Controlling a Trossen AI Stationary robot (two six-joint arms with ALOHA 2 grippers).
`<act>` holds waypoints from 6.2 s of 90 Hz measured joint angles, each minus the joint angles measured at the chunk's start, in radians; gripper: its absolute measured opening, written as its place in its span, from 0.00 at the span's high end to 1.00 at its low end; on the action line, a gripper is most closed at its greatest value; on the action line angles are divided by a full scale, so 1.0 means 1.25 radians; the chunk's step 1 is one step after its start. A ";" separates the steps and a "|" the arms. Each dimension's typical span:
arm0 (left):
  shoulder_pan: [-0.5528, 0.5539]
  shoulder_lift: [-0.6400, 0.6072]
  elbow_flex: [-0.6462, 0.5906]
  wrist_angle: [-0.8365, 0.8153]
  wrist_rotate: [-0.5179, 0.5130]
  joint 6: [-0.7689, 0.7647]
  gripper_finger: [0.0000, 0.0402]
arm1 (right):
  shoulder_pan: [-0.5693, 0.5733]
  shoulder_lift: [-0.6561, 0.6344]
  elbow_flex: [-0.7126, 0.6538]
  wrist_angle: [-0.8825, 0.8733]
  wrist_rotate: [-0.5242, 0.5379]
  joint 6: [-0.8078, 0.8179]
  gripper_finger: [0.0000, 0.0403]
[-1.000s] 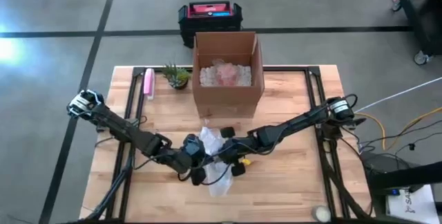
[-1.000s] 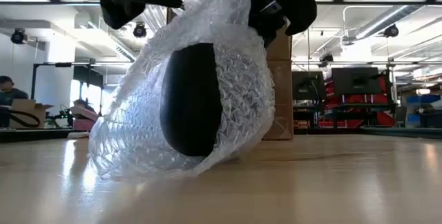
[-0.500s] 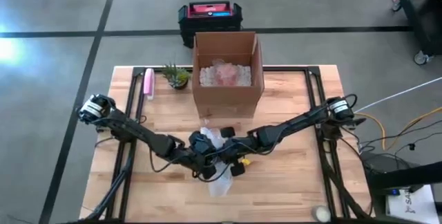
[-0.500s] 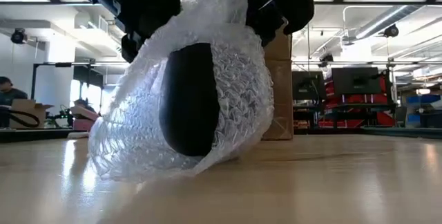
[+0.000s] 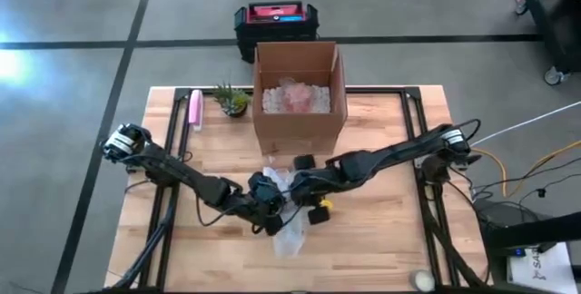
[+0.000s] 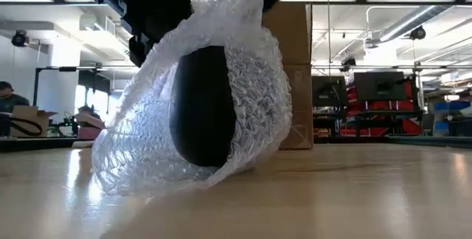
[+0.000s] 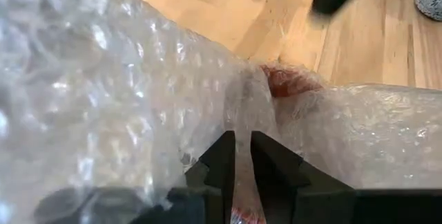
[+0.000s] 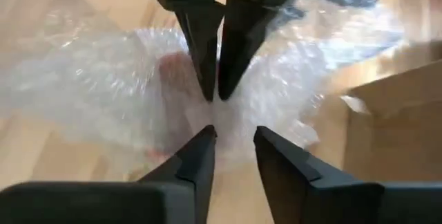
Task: Wrap mug
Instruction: Wrap the black mug with the bubble wrap
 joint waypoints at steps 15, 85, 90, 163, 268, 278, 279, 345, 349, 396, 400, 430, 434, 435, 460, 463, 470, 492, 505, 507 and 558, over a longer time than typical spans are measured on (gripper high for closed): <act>0.000 0.000 0.000 0.000 0.001 -0.001 0.91 | -0.035 -0.062 -0.021 -0.009 -0.002 -0.033 0.71; -0.001 -0.001 0.000 0.006 0.001 -0.002 0.91 | -0.084 -0.065 -0.340 0.548 -0.079 0.080 0.81; 0.000 -0.001 0.000 0.007 0.001 -0.002 0.91 | -0.079 -0.059 -0.343 0.555 -0.078 0.070 0.85; -0.005 -0.124 0.036 -0.058 -0.061 -0.030 0.91 | 0.018 0.018 -0.363 0.586 -0.080 -0.044 1.00; 0.005 0.037 0.032 0.002 0.019 -0.046 0.91 | 0.012 0.059 -0.217 0.387 -0.093 -0.063 0.99; 0.005 0.024 0.039 -0.008 0.030 -0.045 0.91 | 0.006 0.082 -0.217 0.393 -0.093 -0.062 0.99; 0.005 0.022 0.040 -0.009 0.032 -0.044 0.91 | 0.006 0.083 -0.217 0.393 -0.093 -0.063 0.99; -0.121 -0.060 0.085 -0.226 0.131 -0.161 0.91 | 0.006 0.087 -0.218 0.392 -0.083 -0.059 0.99; -0.134 -0.055 0.068 -0.197 0.118 -0.161 0.91 | 0.005 0.087 -0.219 0.394 -0.084 -0.060 0.99; -0.076 -0.003 0.032 0.023 0.044 0.072 0.91 | 0.005 0.087 -0.219 0.394 -0.084 -0.059 0.99; -0.068 -0.011 0.032 0.021 0.044 0.086 0.91 | 0.005 0.087 -0.219 0.394 -0.084 -0.059 0.99; -0.023 -0.020 0.023 0.013 0.042 0.117 0.91 | 0.005 0.087 -0.219 0.396 -0.085 -0.055 0.99; -0.019 -0.011 0.019 0.014 0.042 0.111 0.91 | 0.005 0.087 -0.219 0.396 -0.084 -0.055 0.99; -0.017 -0.008 0.017 0.014 0.043 0.109 0.91 | 0.005 0.087 -0.219 0.396 -0.084 -0.055 0.99; -0.012 0.006 0.015 0.013 0.082 0.091 0.91 | 0.005 0.077 -0.197 0.380 -0.084 -0.043 0.99; -0.012 0.005 0.015 0.012 0.083 0.091 0.91 | 0.005 0.075 -0.192 0.378 -0.085 -0.042 0.99; -0.012 0.003 0.015 0.013 0.084 0.091 0.91 | 0.005 0.073 -0.183 0.371 -0.086 -0.041 0.99; -0.012 0.003 0.015 0.013 0.084 0.091 0.91 | 0.001 0.071 -0.148 0.308 -0.086 -0.020 0.85; -0.012 0.003 0.015 0.012 0.087 0.091 0.91 | -0.001 0.054 -0.146 0.311 -0.077 -0.033 0.73; -0.012 0.003 0.015 0.012 0.087 0.091 0.91 | -0.001 0.050 -0.146 0.308 -0.076 -0.038 0.71; -0.012 0.003 0.015 0.015 0.087 0.090 0.91 | -0.004 -0.118 -0.154 0.115 -0.086 -0.089 0.62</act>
